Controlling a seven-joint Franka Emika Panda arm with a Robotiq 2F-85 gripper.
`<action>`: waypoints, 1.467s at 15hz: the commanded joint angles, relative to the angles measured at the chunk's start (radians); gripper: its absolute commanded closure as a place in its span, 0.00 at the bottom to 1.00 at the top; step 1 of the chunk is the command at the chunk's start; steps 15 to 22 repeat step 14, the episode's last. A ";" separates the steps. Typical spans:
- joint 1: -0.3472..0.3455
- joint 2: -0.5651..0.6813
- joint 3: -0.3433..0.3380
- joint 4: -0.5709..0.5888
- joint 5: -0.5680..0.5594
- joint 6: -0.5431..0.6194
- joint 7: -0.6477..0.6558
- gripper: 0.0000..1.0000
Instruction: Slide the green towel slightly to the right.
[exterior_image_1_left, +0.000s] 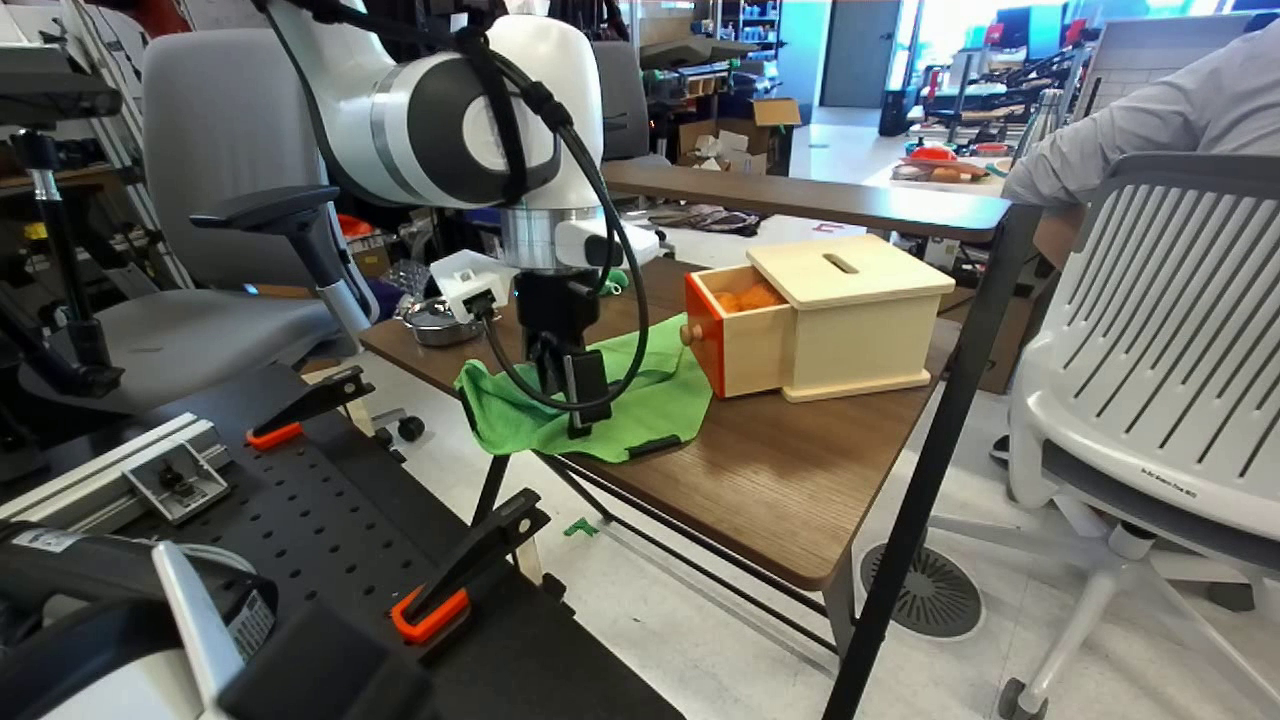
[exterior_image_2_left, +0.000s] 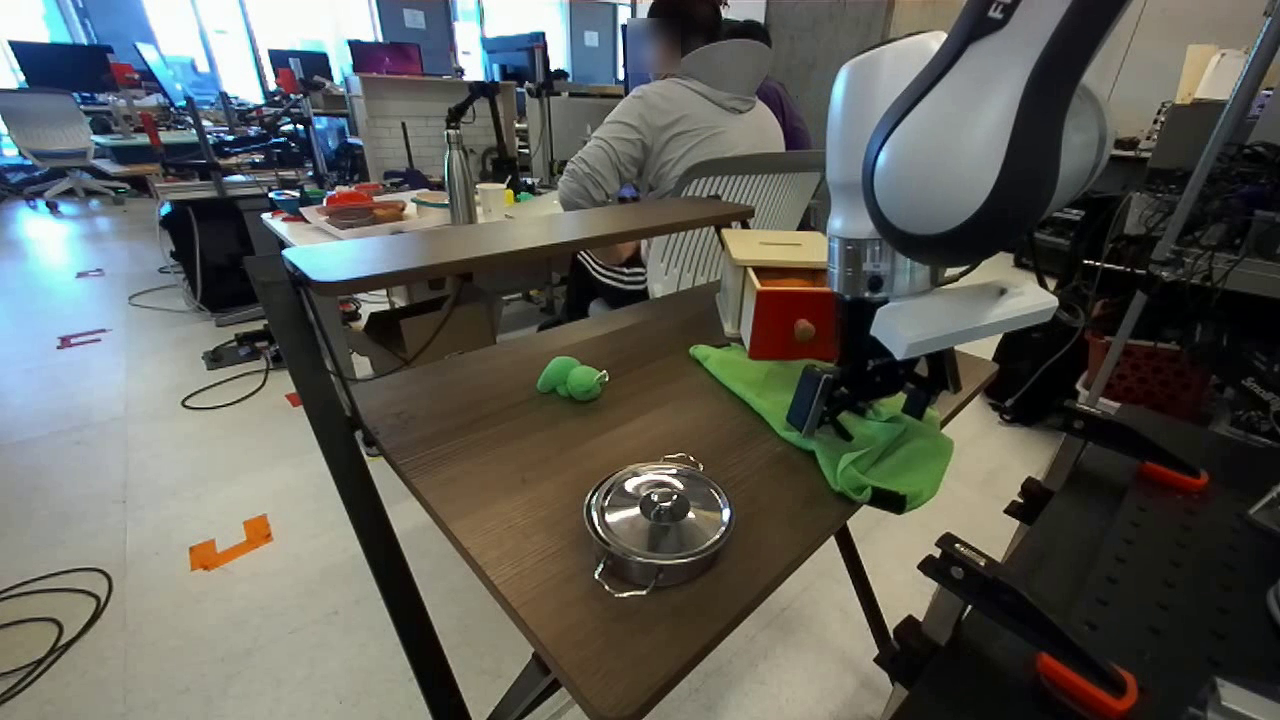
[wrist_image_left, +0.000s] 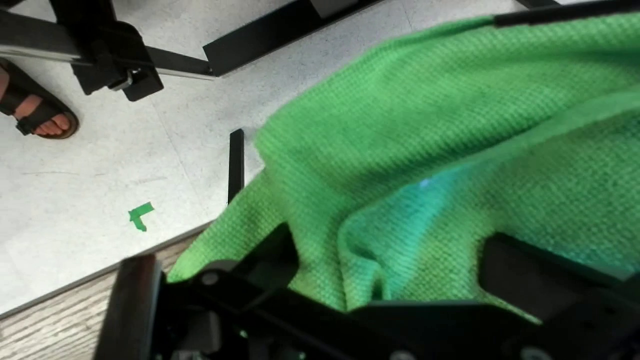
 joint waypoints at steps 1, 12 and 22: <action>-0.013 -0.021 -0.018 -0.019 -0.007 0.010 -0.005 0.00; 0.006 -0.308 0.003 -0.111 -0.013 -0.001 0.001 0.00; -0.003 -0.239 0.009 -0.054 -0.019 -0.007 0.024 0.00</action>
